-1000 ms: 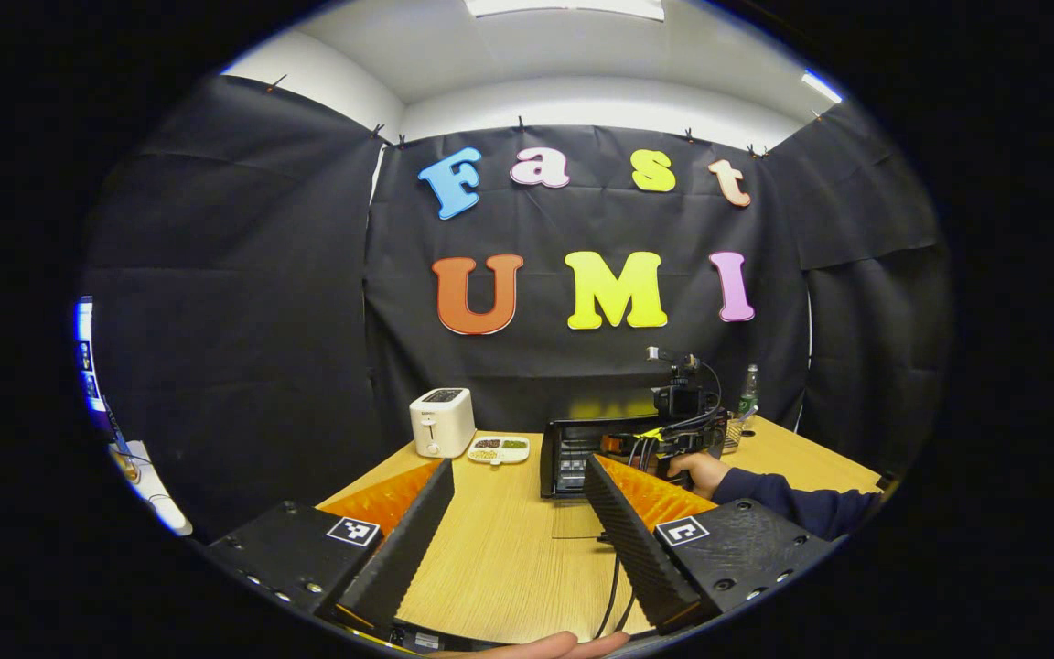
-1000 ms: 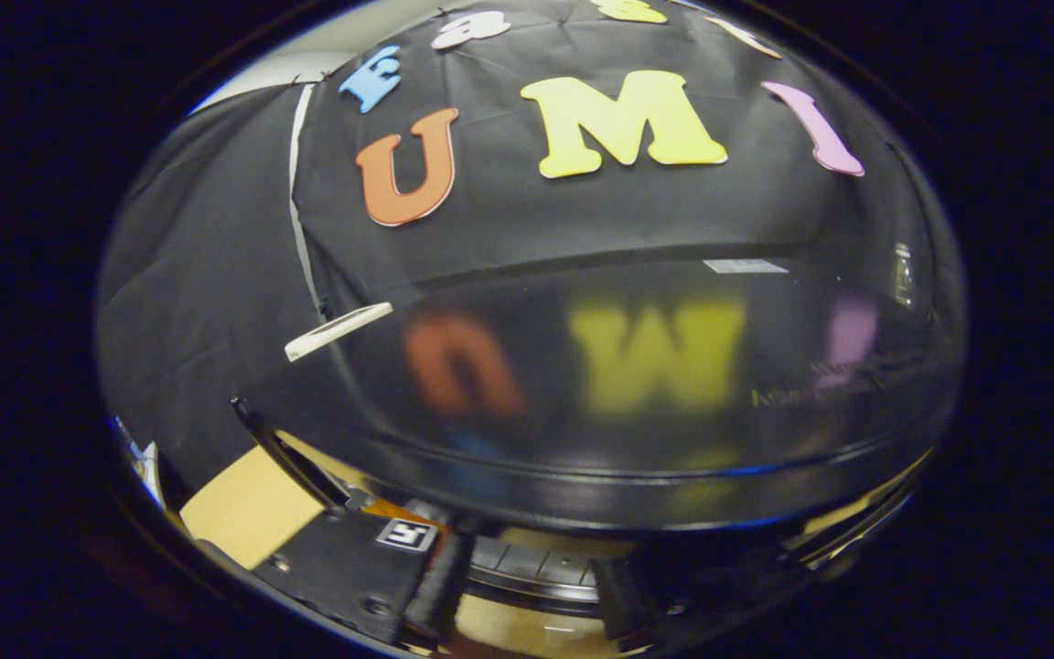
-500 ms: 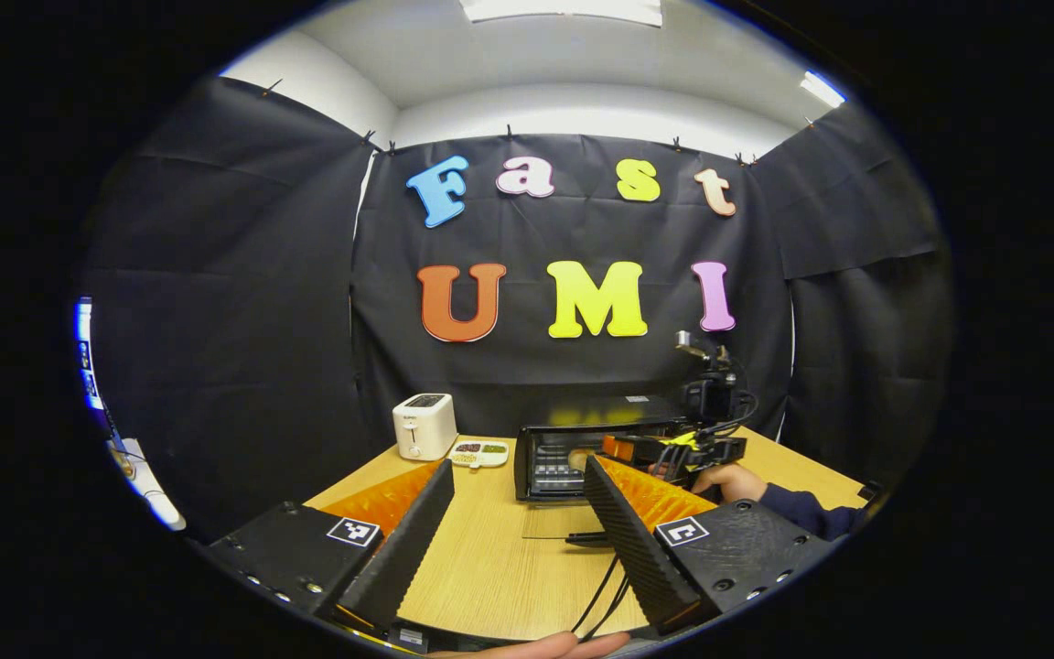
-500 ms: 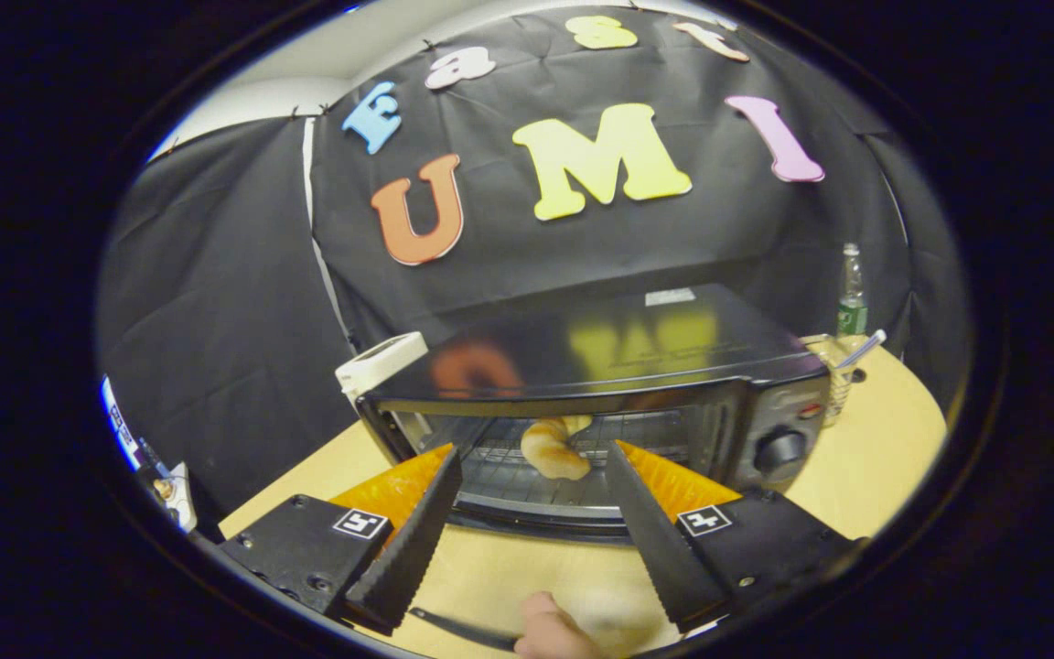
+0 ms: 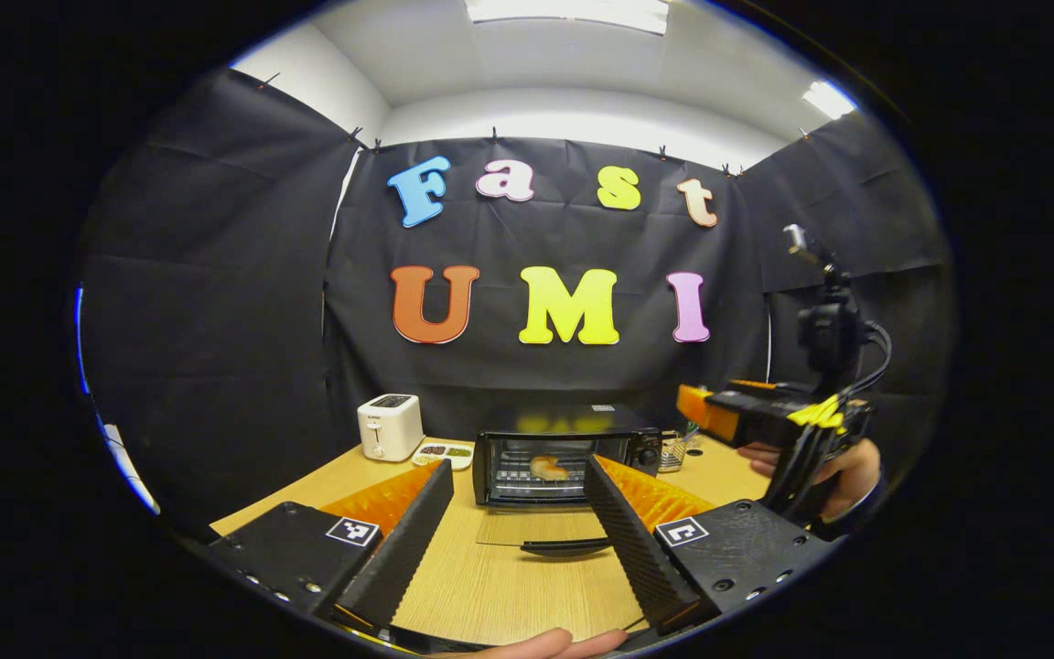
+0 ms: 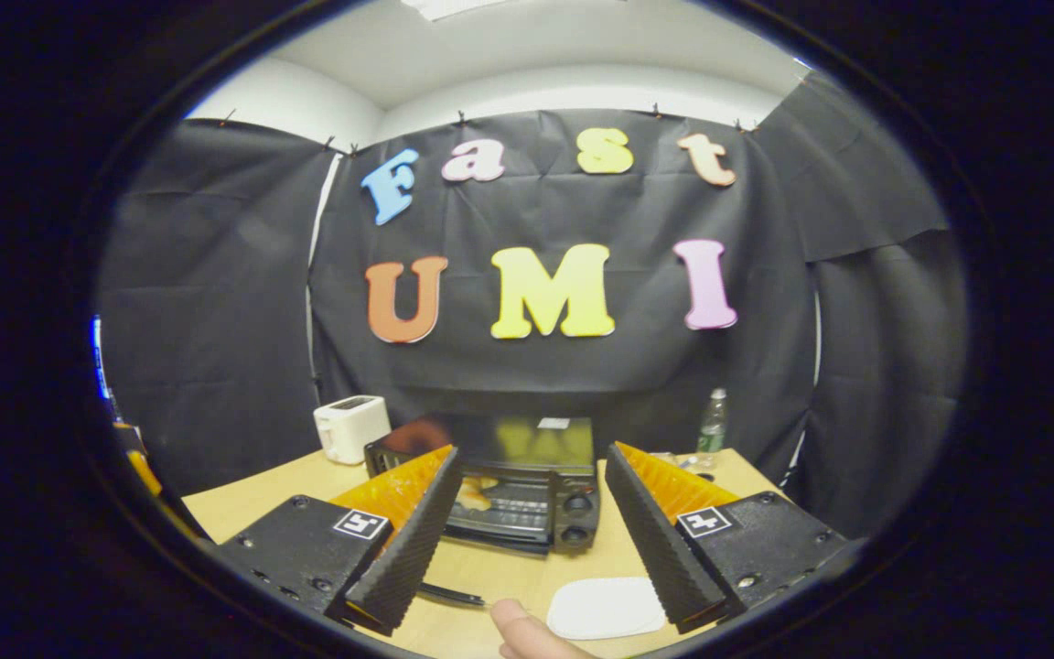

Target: Open the electric oven with the left hand, put the food in, and close the electric oven.

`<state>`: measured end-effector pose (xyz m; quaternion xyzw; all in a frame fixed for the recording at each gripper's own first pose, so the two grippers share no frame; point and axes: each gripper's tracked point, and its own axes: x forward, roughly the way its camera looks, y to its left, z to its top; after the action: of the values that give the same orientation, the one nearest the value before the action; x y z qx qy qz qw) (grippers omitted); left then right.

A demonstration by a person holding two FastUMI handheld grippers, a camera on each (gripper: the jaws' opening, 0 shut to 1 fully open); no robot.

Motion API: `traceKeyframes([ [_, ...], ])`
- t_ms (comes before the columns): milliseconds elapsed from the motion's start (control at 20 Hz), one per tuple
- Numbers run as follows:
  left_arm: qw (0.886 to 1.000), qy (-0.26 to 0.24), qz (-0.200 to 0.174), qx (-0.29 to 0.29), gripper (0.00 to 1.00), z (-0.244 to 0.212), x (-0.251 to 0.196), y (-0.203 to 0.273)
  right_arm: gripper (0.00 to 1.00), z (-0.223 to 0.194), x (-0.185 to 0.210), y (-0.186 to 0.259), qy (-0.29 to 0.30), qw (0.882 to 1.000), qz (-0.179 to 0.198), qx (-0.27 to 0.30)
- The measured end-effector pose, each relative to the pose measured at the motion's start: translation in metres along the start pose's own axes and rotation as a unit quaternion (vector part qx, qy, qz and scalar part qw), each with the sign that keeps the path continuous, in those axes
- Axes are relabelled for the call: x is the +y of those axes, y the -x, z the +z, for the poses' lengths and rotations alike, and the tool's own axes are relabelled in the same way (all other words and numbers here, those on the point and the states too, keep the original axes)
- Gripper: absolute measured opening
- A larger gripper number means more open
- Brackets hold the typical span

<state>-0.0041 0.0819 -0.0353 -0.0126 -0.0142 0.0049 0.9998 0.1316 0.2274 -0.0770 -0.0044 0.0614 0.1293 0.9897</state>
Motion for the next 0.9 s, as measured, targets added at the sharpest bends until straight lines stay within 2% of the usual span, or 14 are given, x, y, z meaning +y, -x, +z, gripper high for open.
traceKeyframes([
  [100,1.0,-0.008,-0.003,0.003,0.95,-0.011,-0.008,-0.016,0.96,0.003,-0.015,0.015,-0.009,1.0,-0.009,0.005],
  [250,1.0,-0.008,-0.021,0.004,0.95,-0.028,-0.024,-0.044,1.0,0.008,-0.046,0.041,0.004,1.0,-0.027,0.006],
  [450,0.996,0.014,-0.059,0.066,0.96,-0.092,-0.047,-0.069,0.96,0.04,-0.078,0.089,0.004,0.996,-0.075,-0.051],
  [600,0.994,-0.005,-0.061,0.091,0.95,-0.131,-0.059,-0.083,0.96,0.042,-0.071,0.117,-0.014,0.996,-0.056,-0.067],
  [650,0.993,-0.008,-0.057,0.107,0.95,-0.15,-0.06,-0.088,0.99,0.046,-0.074,0.123,-0.015,0.996,-0.053,-0.073],
  [800,0.986,0.015,-0.066,0.152,0.96,-0.198,-0.075,-0.102,0.99,0.04,-0.08,0.143,0.006,0.996,-0.051,-0.076],
  [850,0.983,0.022,-0.072,0.168,0.95,-0.212,-0.083,-0.107,0.96,0.035,-0.081,0.15,0.009,0.996,-0.048,-0.074],
  [900,0.98,0.02,-0.074,0.183,0.95,-0.222,-0.087,-0.112,1.0,0.03,-0.086,0.156,0.007,0.996,-0.05,-0.074],
])
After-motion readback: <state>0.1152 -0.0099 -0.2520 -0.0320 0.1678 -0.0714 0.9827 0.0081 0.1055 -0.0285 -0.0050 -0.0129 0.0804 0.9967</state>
